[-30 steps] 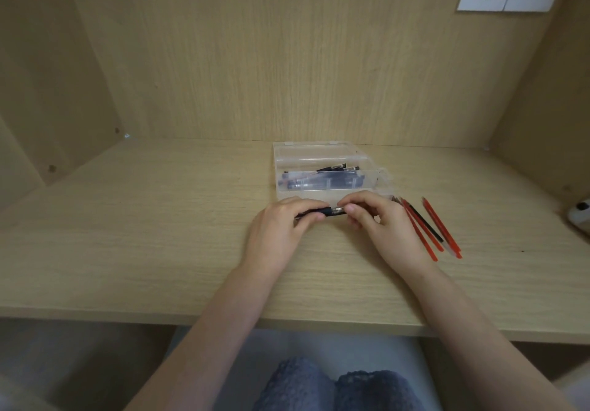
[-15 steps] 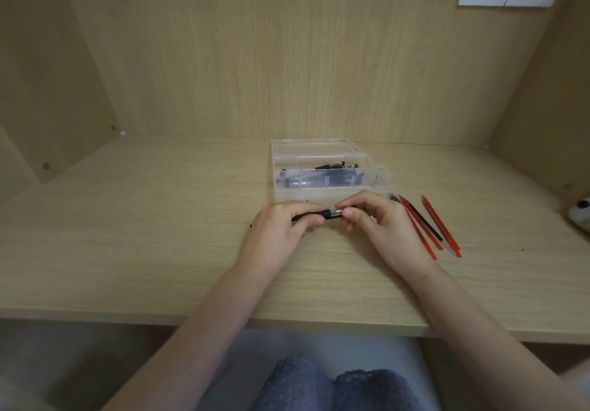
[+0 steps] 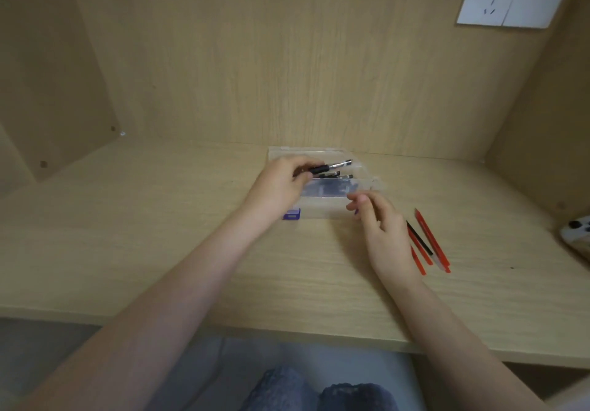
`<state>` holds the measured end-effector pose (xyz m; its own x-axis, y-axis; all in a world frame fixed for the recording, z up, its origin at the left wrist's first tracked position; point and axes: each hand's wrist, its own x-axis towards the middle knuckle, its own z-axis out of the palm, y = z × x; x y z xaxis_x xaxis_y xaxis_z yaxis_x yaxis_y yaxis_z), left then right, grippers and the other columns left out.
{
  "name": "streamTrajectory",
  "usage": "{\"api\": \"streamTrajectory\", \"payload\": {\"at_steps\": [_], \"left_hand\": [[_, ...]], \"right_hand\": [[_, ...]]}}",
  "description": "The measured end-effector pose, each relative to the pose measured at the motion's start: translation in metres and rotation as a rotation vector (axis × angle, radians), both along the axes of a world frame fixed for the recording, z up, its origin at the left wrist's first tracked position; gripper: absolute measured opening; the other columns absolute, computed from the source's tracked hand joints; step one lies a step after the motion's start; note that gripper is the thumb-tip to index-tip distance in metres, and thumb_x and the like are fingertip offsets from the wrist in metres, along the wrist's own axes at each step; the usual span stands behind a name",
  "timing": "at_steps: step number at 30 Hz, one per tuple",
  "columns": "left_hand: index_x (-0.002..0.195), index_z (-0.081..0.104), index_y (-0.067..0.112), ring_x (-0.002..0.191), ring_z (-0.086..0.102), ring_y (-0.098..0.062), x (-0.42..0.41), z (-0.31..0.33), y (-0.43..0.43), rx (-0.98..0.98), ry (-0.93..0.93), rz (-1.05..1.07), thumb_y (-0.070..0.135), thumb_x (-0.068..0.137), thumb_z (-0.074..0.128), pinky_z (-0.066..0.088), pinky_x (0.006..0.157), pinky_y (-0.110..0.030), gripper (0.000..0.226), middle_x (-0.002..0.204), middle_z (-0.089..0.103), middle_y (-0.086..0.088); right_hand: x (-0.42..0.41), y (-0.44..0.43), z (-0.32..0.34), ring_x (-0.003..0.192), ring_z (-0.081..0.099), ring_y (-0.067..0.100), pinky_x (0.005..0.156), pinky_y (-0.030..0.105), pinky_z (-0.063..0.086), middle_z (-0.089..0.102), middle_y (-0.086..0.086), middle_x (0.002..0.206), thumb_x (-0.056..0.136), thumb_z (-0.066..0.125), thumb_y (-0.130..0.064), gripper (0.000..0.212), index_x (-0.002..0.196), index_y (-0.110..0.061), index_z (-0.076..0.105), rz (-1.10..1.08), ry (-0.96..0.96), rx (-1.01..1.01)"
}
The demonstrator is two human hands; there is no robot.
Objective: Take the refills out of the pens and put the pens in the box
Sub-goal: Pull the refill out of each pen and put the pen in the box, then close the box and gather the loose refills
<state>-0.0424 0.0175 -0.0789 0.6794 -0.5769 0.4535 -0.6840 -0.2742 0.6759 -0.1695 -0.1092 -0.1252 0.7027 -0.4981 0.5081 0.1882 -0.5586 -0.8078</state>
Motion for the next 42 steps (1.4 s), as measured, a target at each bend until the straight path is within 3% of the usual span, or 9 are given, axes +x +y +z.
{"api": "streamTrajectory", "payload": {"at_steps": [4, 12, 18, 22, 25, 27, 35, 39, 42], "left_hand": [[0.109, 0.068, 0.02, 0.102, 0.06, -0.016, 0.036, 0.013, -0.036, 0.111, 0.035, 0.028, 0.005, 0.087, 0.058, 0.044, 0.094, -0.032, 0.029, 0.108, 0.068, 0.001], [0.11, 0.067, 0.009, 0.107, 0.059, -0.019, 0.062, -0.005, -0.069, 0.264, 0.105, 0.01, 0.004, 0.086, 0.06, 0.041, 0.095, -0.024, 0.025, 0.113, 0.066, -0.007], [0.107, 0.068, 0.013, 0.109, 0.057, -0.012, 0.052, -0.004, -0.051, 0.141, 0.137, -0.015, 0.009, 0.092, 0.052, 0.039, 0.096, -0.021, 0.022, 0.114, 0.066, -0.001], [0.101, 0.07, 0.018, 0.103, 0.059, -0.006, 0.015, -0.008, -0.028, -0.058, 0.057, 0.009, 0.004, 0.091, 0.05, 0.043, 0.093, -0.019, 0.027, 0.104, 0.068, 0.007], [0.098, 0.07, 0.027, 0.1, 0.06, -0.006, -0.028, -0.025, -0.008, -0.076, -0.037, -0.01, 0.008, 0.09, 0.052, 0.045, 0.089, -0.024, 0.028, 0.105, 0.068, 0.011], [0.1, 0.068, 0.031, 0.1, 0.059, -0.004, -0.051, -0.043, 0.007, -0.025, -0.076, -0.01, 0.011, 0.09, 0.053, 0.044, 0.088, -0.023, 0.027, 0.106, 0.066, 0.013], [0.106, 0.068, 0.014, 0.101, 0.057, -0.019, -0.066, -0.065, 0.014, 0.202, -0.211, 0.034, 0.013, 0.09, 0.055, 0.041, 0.091, -0.029, 0.021, 0.107, 0.065, 0.001], [0.108, 0.067, 0.014, 0.105, 0.056, -0.017, -0.068, -0.065, 0.017, 0.172, -0.152, 0.004, 0.012, 0.09, 0.055, 0.038, 0.093, -0.023, 0.022, 0.11, 0.065, 0.001], [0.117, 0.062, 0.016, 0.11, 0.055, -0.016, -0.069, -0.062, 0.017, 0.179, -0.096, 0.007, 0.015, 0.09, 0.056, 0.038, 0.097, -0.028, 0.028, 0.116, 0.064, 0.001]], "right_hand": [[0.001, -0.003, -0.002, 0.082, 0.06, 0.007, 0.076, 0.02, 0.043, 0.064, -0.007, 0.082, 0.099, 0.042, -0.022, 0.024, 0.094, -0.018, 0.066, -0.026, 0.028, 0.036], [-0.002, -0.002, 0.001, 0.078, 0.056, -0.002, 0.067, 0.008, 0.038, 0.064, -0.008, 0.081, 0.098, 0.043, -0.02, 0.026, 0.085, -0.018, 0.066, -0.011, 0.093, 0.0], [-0.001, -0.001, 0.002, 0.077, 0.056, -0.001, 0.065, 0.008, 0.037, 0.065, -0.006, 0.081, 0.097, 0.044, -0.019, 0.026, 0.084, -0.015, 0.066, -0.012, 0.094, -0.002], [-0.001, 0.0, 0.002, 0.075, 0.056, 0.0, 0.065, 0.008, 0.037, 0.066, -0.004, 0.08, 0.097, 0.044, -0.017, 0.026, 0.083, -0.014, 0.066, -0.017, 0.09, -0.005], [-0.002, 0.0, 0.003, 0.075, 0.056, 0.0, 0.066, 0.009, 0.038, 0.066, -0.003, 0.082, 0.097, 0.044, -0.017, 0.026, 0.085, -0.012, 0.067, -0.02, 0.098, -0.019], [-0.002, 0.001, 0.003, 0.08, 0.058, 0.005, 0.071, 0.013, 0.042, 0.066, -0.001, 0.085, 0.096, 0.045, -0.016, 0.025, 0.087, -0.011, 0.067, -0.028, 0.099, -0.052], [0.002, -0.007, 0.001, 0.1, 0.054, 0.022, 0.091, 0.037, 0.042, 0.065, 0.004, 0.102, 0.092, 0.05, -0.009, 0.02, 0.099, -0.011, 0.068, -0.148, 0.153, -0.245], [-0.026, -0.032, 0.021, 0.095, 0.056, 0.027, 0.088, 0.043, 0.045, 0.064, 0.005, 0.096, 0.086, 0.046, -0.006, 0.024, 0.093, -0.012, 0.068, -0.307, 0.083, -0.248], [-0.049, -0.063, 0.026, 0.111, 0.051, 0.032, 0.098, 0.045, 0.041, 0.061, 0.013, 0.116, 0.09, 0.043, -0.015, 0.031, 0.115, -0.011, 0.062, -0.45, 0.317, -0.213]]}}
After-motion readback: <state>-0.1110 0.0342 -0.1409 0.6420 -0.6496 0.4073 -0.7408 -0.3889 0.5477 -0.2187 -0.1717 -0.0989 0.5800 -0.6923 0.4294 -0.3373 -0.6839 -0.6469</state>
